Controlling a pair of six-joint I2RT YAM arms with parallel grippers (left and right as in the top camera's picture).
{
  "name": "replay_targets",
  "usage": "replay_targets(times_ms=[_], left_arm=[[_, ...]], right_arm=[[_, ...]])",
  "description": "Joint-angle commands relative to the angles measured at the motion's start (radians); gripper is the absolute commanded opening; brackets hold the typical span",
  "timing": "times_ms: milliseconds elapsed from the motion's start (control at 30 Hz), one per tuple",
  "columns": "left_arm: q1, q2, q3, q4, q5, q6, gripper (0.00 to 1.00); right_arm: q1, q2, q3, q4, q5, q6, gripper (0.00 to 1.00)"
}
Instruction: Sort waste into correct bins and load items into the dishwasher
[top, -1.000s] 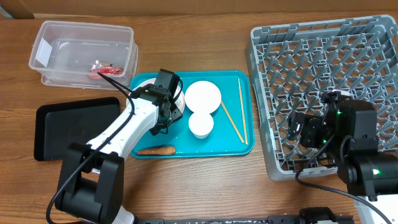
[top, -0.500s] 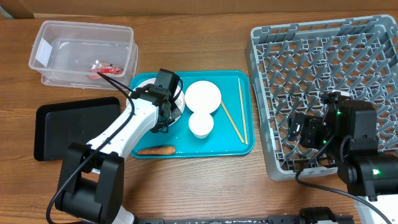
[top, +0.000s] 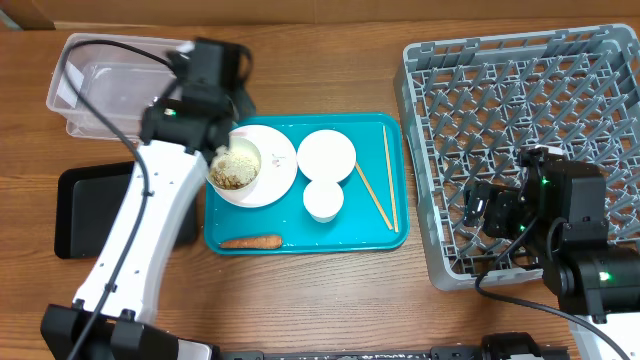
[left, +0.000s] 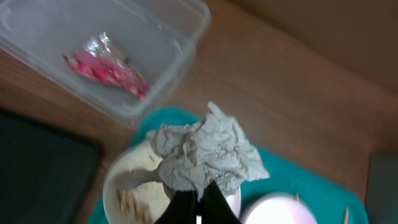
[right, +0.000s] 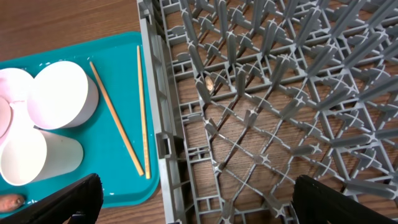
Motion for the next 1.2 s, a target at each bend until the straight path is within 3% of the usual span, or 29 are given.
replay_targets(times_ms=[0,200,433,567,700,800,967,1167], left_arm=[[0.122,0.048,0.010,0.115,-0.105,0.032,0.04],[0.258,0.219,0.010,0.261,-0.032,0.032,0.04],[0.308,0.298,0.027,0.356,0.079,0.166,0.35],[0.283,0.266,0.150,0.171,0.166,0.229,0.52],[0.195,0.236,0.210,-0.143,0.381,0.229,0.54],[0.098,0.250,0.180,-0.308,0.360,0.229,0.57],[-0.024,0.269,0.048,-0.284,0.283,0.212,0.57],[-0.064,0.293,-0.040,-0.224,0.187,0.175,0.51]], right_arm=[[-0.003,-0.002,0.025,0.005,0.010,-0.003,1.00],[-0.003,-0.002,0.025,0.005,0.009,-0.003,1.00],[-0.003,-0.002,0.025,0.005,0.010,-0.003,1.00],[-0.003,-0.002,0.025,0.005,0.010,-0.003,1.00],[-0.003,-0.002,0.025,0.005,0.010,-0.003,1.00],[-0.003,-0.002,0.025,0.004,0.010,-0.003,1.00],[-0.003,-0.002,0.025,0.004,0.009,-0.003,1.00],[-0.003,-0.002,0.025,0.000,0.009,-0.003,1.00]])
